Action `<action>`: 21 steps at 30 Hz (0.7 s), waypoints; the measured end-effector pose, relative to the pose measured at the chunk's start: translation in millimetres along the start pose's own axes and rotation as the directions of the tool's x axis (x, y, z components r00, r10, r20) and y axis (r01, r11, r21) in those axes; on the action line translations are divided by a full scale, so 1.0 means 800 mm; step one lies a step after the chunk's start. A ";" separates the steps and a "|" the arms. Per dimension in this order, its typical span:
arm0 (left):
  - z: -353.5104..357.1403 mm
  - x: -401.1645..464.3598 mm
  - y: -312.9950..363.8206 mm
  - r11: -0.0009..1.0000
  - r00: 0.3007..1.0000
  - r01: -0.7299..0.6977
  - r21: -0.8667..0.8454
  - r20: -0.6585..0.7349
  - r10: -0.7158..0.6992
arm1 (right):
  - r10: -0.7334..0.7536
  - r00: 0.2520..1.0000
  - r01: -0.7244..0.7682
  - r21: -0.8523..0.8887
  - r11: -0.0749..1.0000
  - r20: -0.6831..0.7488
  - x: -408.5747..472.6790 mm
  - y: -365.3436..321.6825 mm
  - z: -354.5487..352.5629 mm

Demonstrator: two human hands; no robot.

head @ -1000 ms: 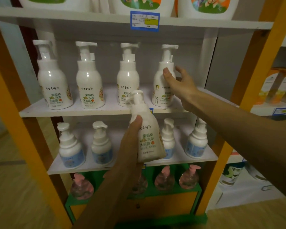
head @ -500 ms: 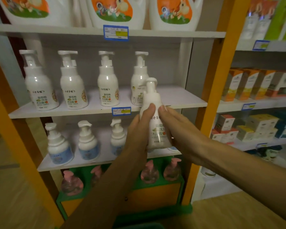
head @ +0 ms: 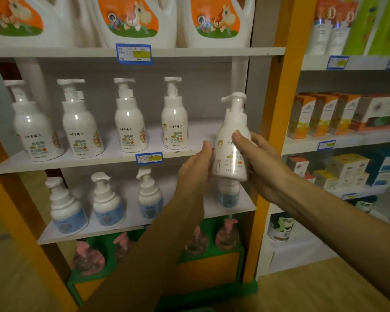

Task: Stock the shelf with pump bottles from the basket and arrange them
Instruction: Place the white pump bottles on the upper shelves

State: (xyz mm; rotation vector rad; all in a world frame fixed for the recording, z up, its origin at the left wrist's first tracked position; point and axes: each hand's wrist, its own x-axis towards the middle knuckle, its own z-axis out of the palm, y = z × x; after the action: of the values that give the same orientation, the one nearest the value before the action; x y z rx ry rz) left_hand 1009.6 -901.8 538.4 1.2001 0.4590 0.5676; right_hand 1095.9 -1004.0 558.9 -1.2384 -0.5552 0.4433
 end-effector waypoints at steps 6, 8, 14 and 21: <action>-0.026 0.019 0.001 0.987 0.974 -0.161 0.025 -0.157 0.163 | -0.120 0.990 0.109 -0.133 0.985 -0.077 0.067 -0.011 -0.004; -0.032 0.026 0.003 0.982 0.970 -0.189 0.019 -0.152 0.190 | -0.143 0.984 0.123 -0.187 0.975 -0.101 0.089 -0.010 0.000; -0.047 0.045 0.002 0.978 0.970 -0.206 0.026 -0.127 0.208 | -0.164 0.976 0.139 -0.172 0.975 -0.142 0.134 -0.009 0.010; -0.058 0.052 -0.005 0.975 0.971 -0.218 0.035 -0.096 0.221 | -0.186 0.977 0.161 -0.209 0.965 -0.108 0.158 0.000 0.011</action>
State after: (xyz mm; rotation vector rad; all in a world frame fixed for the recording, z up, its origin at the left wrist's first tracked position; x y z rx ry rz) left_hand 1014.2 -842.8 519.5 1.2584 0.4207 0.8169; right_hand 1190.1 -921.9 580.4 -1.3851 -0.6042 0.1617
